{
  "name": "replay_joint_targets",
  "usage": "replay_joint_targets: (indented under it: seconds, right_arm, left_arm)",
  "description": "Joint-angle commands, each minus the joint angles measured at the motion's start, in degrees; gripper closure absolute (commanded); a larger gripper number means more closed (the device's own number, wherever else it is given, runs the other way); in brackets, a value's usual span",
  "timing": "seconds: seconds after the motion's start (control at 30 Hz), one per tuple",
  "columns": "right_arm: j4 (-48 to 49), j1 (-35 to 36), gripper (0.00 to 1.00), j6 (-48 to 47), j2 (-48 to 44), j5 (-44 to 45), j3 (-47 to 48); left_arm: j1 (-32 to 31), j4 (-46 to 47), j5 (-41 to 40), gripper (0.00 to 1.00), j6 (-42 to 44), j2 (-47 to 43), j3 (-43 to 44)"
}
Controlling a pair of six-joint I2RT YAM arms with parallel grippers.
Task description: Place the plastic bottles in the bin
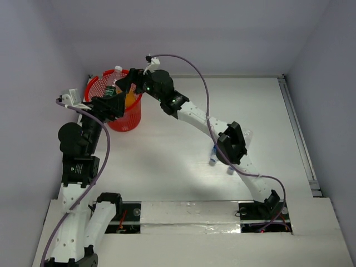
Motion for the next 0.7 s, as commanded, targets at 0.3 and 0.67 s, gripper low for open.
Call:
replay_joint_targets:
  seconds: [0.3, 0.67]
  right_arm:
    - [7.23, -5.00, 0.38, -0.60, -29.27, 6.12, -27.69]
    - [7.00, -15.46, 0.95, -5.05, -78.55, 22.61, -77.37]
  left_arm:
    - [-14.59, 1.31, -0.77, 0.50, 0.17, 4.14, 5.47]
    - [-46.26, 2.89, -21.72, 0.76, 6.77, 32.08, 10.55]
